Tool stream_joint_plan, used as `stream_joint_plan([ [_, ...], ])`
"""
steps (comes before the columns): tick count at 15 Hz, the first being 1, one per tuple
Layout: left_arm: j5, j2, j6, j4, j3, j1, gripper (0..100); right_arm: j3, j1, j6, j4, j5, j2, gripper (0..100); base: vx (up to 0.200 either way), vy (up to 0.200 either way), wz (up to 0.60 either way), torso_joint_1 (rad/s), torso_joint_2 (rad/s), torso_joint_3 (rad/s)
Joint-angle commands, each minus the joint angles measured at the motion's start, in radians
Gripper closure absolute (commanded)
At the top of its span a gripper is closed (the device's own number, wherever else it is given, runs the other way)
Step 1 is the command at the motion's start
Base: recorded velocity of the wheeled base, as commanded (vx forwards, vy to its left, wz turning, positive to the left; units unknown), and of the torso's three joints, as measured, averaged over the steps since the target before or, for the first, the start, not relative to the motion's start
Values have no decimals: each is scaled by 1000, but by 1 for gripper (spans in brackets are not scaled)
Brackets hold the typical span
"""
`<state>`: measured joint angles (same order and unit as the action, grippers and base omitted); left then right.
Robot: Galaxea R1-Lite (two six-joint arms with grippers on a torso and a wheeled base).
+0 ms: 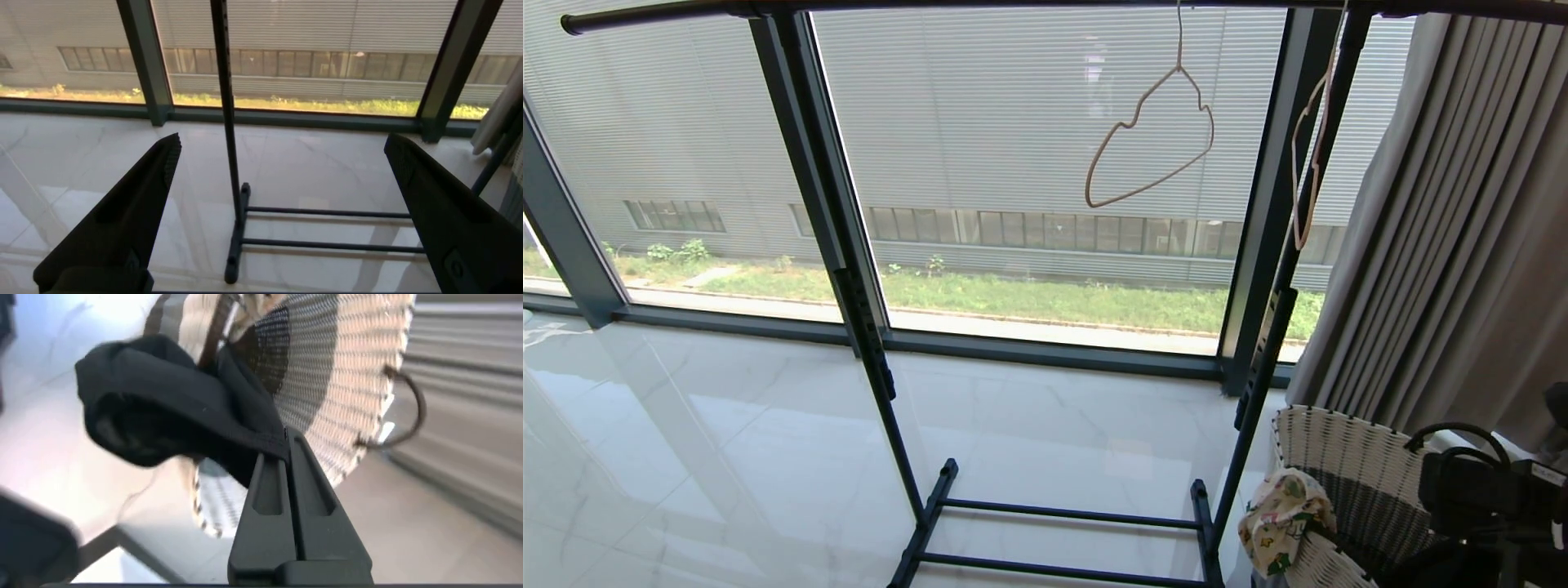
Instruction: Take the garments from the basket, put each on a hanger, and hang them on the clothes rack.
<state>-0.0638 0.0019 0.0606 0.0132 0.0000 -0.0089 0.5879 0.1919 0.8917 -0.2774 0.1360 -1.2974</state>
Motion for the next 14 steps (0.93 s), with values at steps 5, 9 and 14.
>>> stream_joint_plan([
  [5, -8, 0, 33, -1, 0, 0, 0, 211, 1, -48, -149, 14, 253, 100, 0, 0, 0, 0, 0, 0],
  [9, -8, 0, 33, -1, 0, 0, 0, 253, 3, -48, -149, 13, 251, 100, -200, 0, 0, 6, 1, 2],
  [14, -8, 0, 33, 1, 0, 0, 0, 270, 27, -48, -144, 13, 247, 100, -200, 0, 0, -3, 5, 3],
])
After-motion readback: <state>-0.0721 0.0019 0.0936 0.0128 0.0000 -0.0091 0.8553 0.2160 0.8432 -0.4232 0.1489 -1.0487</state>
